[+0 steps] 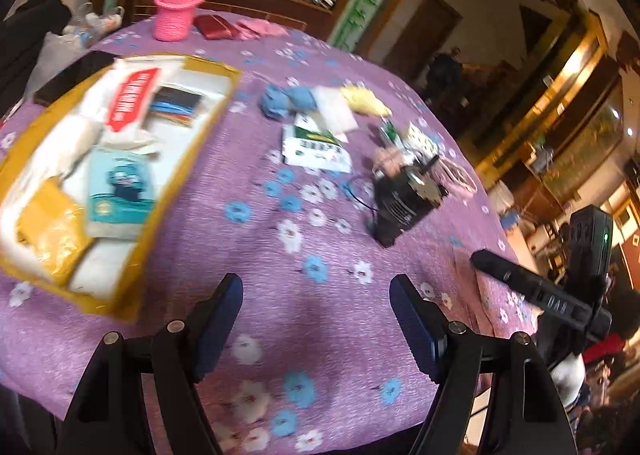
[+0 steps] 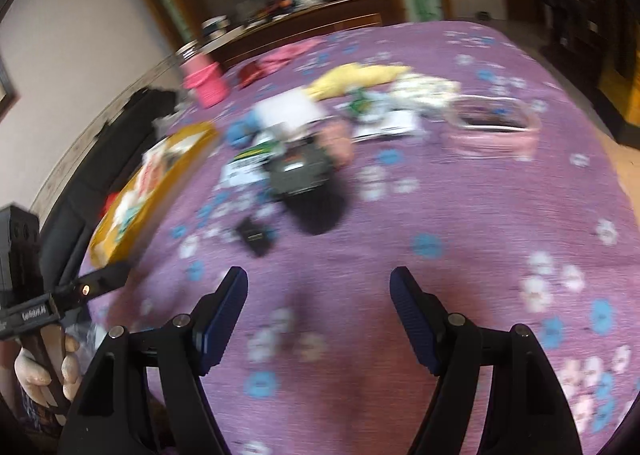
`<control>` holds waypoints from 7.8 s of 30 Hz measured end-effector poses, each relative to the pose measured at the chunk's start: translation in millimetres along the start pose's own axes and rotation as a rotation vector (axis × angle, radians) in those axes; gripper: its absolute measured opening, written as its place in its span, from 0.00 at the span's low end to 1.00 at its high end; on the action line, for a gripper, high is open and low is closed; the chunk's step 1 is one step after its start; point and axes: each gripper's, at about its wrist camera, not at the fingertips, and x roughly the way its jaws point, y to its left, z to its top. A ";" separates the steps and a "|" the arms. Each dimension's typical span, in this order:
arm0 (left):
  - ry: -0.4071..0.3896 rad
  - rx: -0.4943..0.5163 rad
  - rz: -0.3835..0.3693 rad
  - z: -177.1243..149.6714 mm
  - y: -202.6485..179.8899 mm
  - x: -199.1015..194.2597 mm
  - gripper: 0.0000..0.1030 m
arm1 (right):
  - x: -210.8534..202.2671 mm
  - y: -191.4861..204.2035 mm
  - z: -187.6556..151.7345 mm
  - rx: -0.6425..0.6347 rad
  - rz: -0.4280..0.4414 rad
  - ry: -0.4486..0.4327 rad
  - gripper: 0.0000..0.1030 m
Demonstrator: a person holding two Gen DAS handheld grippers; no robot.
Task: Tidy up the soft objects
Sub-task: 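Grasp the white green-label packet with the left tool while the right tool grasps the silver-green sachet, then carry both green packets into the foam box and open both tools, then grasp the lemon-print tissue pack with the right tool while the left tool grasps the blue cloth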
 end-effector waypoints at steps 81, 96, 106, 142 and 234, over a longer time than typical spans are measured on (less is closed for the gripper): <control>0.109 0.407 0.120 122.1 -35.3 163.7 0.56 | 187.0 -19.9 185.6 -0.071 -0.100 0.267 0.48; 0.066 0.331 0.029 105.7 -34.4 126.2 0.14 | 130.3 -18.4 171.8 -0.034 -0.060 0.177 0.46; 0.079 0.188 0.052 107.5 -16.5 138.7 0.71 | 105.4 -31.5 154.4 -0.003 -0.034 0.148 0.47; -0.037 0.175 -0.120 46.9 -40.7 58.9 0.07 | 35.4 -48.3 42.9 0.118 0.041 0.091 0.47; -0.142 0.104 0.076 24.4 4.2 -13.4 0.80 | 0.6 2.0 71.8 0.021 0.000 -0.104 0.78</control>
